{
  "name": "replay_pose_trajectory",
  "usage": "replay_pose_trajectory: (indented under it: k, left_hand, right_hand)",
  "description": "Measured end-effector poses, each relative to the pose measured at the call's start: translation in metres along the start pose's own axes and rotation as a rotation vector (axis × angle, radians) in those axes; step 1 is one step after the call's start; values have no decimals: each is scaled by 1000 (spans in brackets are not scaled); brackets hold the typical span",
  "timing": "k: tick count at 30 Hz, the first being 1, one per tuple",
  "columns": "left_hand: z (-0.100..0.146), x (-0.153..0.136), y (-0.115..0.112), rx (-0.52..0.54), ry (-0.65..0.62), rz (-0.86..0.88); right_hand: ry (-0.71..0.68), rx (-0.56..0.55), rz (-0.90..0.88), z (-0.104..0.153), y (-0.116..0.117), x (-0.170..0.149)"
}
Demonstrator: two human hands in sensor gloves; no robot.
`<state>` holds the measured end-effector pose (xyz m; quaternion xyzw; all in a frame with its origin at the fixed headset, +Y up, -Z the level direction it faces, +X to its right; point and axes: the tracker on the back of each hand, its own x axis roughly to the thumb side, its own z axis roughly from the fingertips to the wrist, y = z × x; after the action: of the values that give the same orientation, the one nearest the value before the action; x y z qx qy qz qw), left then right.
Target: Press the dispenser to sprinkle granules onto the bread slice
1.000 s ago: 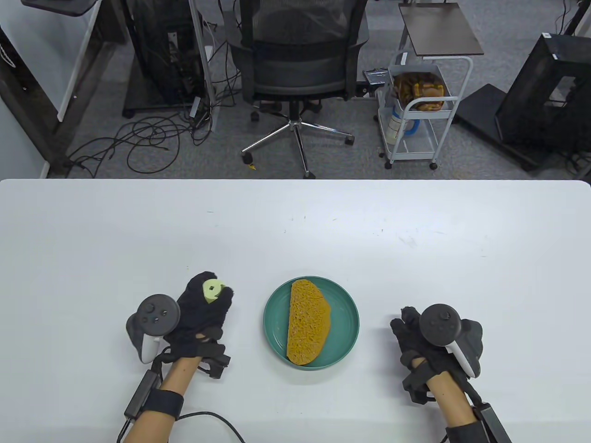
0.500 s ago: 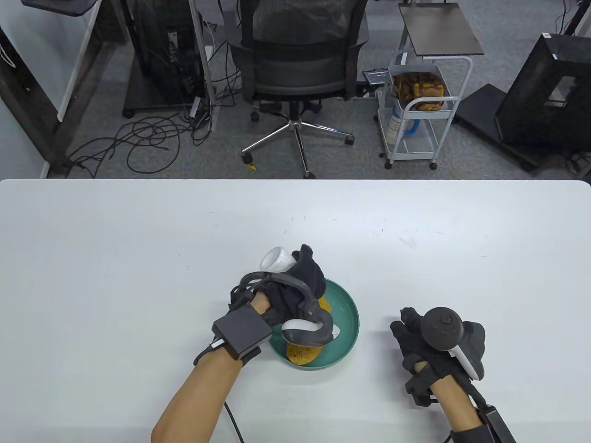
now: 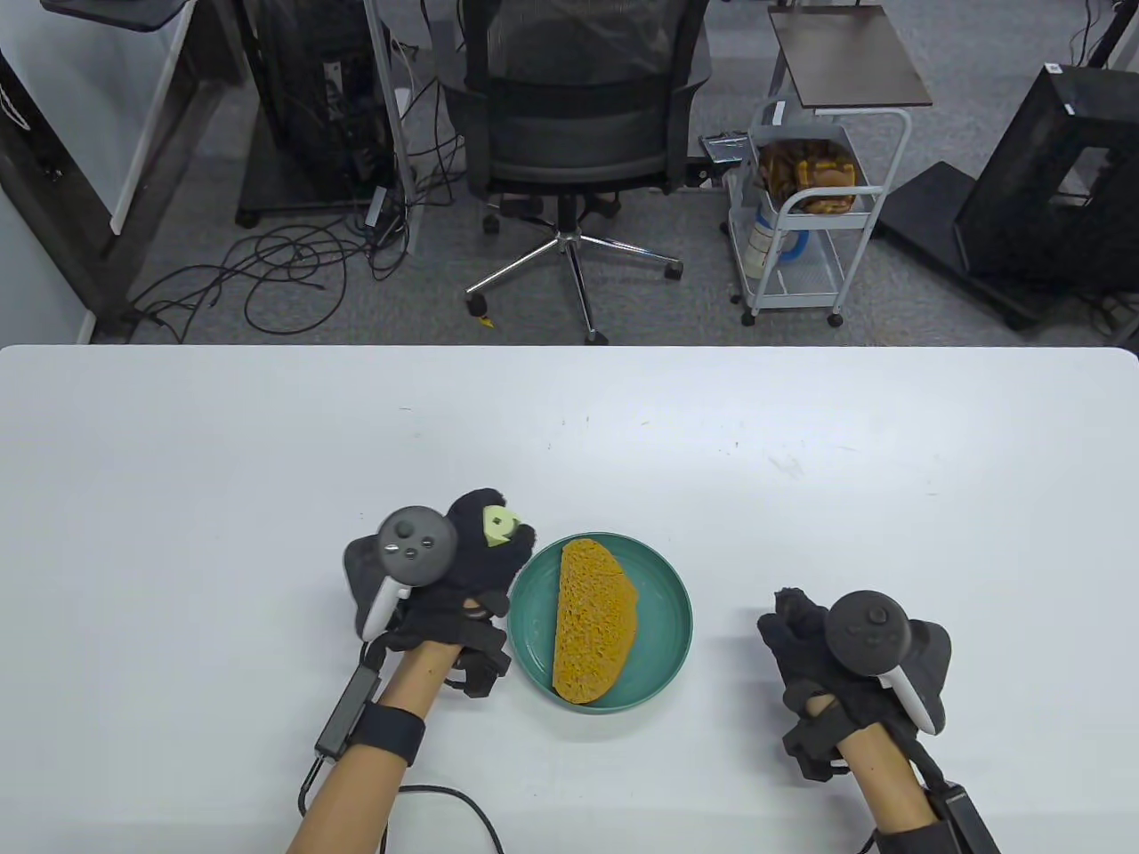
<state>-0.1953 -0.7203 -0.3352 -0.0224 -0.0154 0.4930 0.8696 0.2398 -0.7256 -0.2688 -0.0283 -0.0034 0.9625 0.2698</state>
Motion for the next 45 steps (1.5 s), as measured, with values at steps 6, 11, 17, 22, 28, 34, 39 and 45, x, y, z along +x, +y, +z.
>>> replay_pose_trajectory:
  k: [6,11,17,22,28,34,39,45]
  left_hand:
    - [2,8,3,-1,-19,-42]
    - [-3,74,-37,-64,-264,-621]
    - [27,107,-137,-161,-802,-1798]
    - [41,89,-166,-287,-979,-2055]
    - [26,85,-94,-173,-648,-1246]
    - [17,18,-8,-42,-240,-213]
    - [22,-29,12,-26,-78,291]
    - [21,18,-2,-94,-203,-110]
  right_hand:
    - [10,22,-5,-1,3,-2]
    - [12,27,-4,-1,3,-2]
    - [-10,64,-42,-1,2,-4]
    - [-13,92,-8,-2,6,-3]
    - [-8,85,-32,-2,5,-4]
    - [3,87,-40,-3,5,-6]
    - [8,100,-54,-4,6,-7]
    - [13,107,-50,-3,6,-6]
